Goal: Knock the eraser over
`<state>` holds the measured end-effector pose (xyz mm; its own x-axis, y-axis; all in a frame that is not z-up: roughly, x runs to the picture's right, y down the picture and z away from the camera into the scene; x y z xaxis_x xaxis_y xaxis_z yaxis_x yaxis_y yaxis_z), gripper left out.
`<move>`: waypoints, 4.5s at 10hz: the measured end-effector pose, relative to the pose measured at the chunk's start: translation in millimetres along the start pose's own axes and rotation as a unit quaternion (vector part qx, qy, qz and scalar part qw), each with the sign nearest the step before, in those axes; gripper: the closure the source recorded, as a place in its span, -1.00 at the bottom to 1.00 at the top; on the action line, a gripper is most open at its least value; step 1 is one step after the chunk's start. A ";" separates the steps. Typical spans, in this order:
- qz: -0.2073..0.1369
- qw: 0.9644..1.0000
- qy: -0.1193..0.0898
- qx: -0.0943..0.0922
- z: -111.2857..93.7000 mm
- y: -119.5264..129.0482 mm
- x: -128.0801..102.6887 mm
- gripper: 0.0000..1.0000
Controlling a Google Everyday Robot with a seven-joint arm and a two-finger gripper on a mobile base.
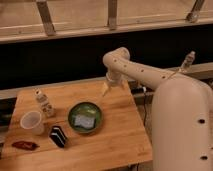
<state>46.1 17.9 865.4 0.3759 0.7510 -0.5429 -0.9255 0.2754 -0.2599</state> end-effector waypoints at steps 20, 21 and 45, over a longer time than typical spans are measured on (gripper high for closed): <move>-0.206 0.977 0.017 0.054 -20.1 173.1 46.7 1.00; -0.204 0.977 0.017 0.053 -20.8 169.8 49.2 1.00; -0.219 0.972 0.090 -0.004 27.0 282.8 129.8 1.00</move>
<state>-168.1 209.5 743.0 0.7361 0.4452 -0.5098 -0.6749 0.5397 -0.5032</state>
